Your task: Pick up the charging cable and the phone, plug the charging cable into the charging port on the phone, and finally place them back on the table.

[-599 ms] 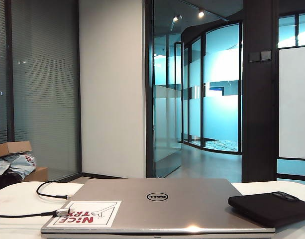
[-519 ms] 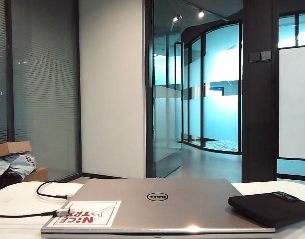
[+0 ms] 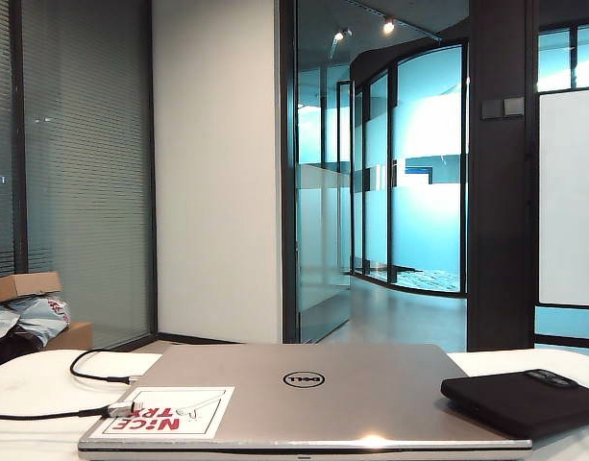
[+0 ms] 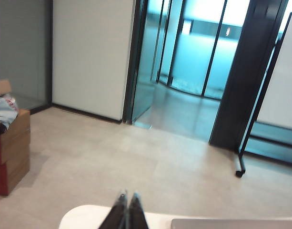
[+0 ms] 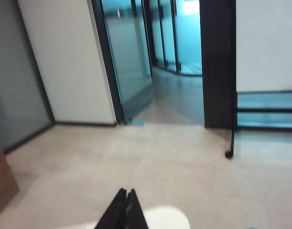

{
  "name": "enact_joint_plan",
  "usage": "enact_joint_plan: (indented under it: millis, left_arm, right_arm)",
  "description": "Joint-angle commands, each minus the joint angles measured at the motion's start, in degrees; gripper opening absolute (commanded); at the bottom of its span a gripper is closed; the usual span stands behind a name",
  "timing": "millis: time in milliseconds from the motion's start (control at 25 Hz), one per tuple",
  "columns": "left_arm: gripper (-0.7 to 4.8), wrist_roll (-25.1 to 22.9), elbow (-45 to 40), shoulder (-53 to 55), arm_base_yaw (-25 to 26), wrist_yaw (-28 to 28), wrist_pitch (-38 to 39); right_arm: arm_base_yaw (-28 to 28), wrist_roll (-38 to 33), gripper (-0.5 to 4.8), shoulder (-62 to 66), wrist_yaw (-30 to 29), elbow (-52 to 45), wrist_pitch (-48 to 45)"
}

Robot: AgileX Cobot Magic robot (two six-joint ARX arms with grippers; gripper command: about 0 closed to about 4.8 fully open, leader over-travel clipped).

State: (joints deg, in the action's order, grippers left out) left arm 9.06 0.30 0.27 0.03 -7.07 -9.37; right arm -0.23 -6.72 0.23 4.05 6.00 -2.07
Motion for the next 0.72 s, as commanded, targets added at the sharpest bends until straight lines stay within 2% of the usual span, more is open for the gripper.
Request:
enact_joint_plan:
  millis: [40, 200, 599, 719]
  left_arm:
    - [-0.06, 2.5, 2.2, 0.1, -0.1, -0.2, -1.4]
    - [-0.06, 2.5, 6.7, 0.4, -0.1, -0.2, -1.4]
    - [-0.06, 1.9, 15.8, 10.1, -0.1, -0.2, -1.3]
    - [-0.06, 1.9, 18.4, 15.5, -0.1, -0.3, -1.2]
  right_arm:
    - [0.0, -0.8, -0.09, 1.5, 0.1, 4.6, 1.1]
    - [0.0, -0.8, -0.09, 9.3, -1.3, 14.2, 2.3]
    - [0.1, -0.7, -0.09, 28.9, -16.7, 31.5, 2.4]
    - [0.2, -0.7, -0.09, 32.3, -18.1, 35.1, 3.0]
